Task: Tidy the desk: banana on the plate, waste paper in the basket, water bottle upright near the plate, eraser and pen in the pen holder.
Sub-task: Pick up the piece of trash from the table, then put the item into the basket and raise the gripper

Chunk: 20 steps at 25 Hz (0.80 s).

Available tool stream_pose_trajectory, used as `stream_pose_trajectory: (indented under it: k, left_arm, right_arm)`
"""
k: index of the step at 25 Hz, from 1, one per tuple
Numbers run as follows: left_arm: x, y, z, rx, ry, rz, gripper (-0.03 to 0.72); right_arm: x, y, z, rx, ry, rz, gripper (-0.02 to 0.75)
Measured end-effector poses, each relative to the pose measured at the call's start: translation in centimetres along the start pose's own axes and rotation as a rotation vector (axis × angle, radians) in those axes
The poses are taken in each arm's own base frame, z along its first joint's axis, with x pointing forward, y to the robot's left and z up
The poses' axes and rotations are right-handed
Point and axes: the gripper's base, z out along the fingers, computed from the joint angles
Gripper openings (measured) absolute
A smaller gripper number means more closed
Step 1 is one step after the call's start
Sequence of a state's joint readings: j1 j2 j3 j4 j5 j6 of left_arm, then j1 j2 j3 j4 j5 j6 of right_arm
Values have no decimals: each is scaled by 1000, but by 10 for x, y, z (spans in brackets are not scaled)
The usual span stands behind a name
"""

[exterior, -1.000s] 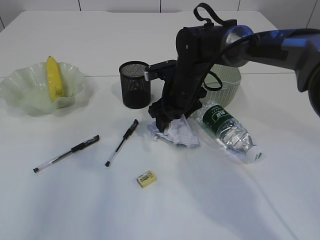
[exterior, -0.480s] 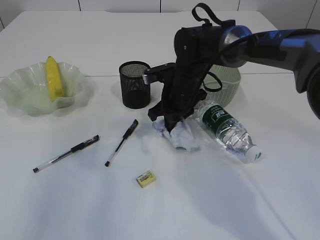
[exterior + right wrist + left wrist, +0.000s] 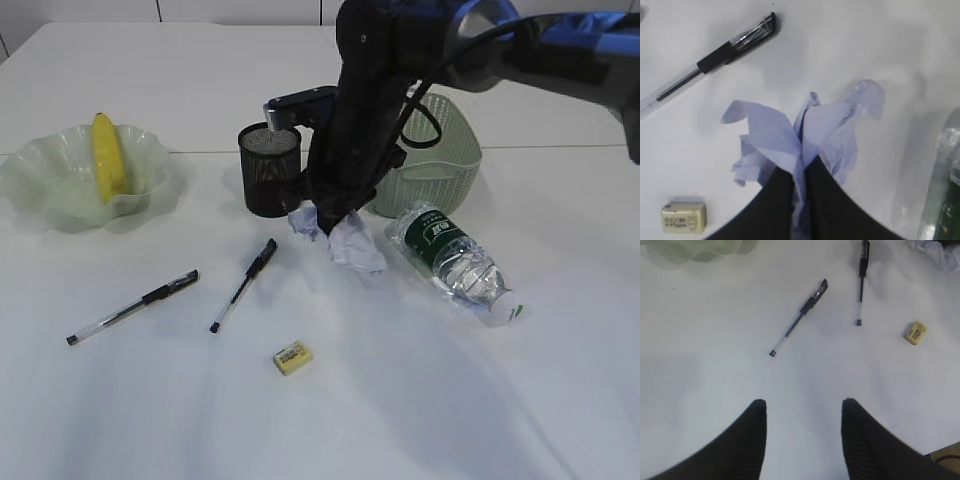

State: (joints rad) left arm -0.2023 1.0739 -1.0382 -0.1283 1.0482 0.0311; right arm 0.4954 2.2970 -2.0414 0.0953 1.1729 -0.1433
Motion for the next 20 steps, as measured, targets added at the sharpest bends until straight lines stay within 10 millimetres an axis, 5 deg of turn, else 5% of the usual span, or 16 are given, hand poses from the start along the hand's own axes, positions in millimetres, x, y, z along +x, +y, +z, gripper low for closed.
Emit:
stream_pose_trajectory:
  k: [13,20]
  left_arm:
    - [0,1,0,-9,0,5,350]
    - [0,1,0,-9,0,5,349]
  right_arm:
    - [3,-8,-78,113,-115,-1,22]
    - [1,-70,-101,189,-286,161,20]
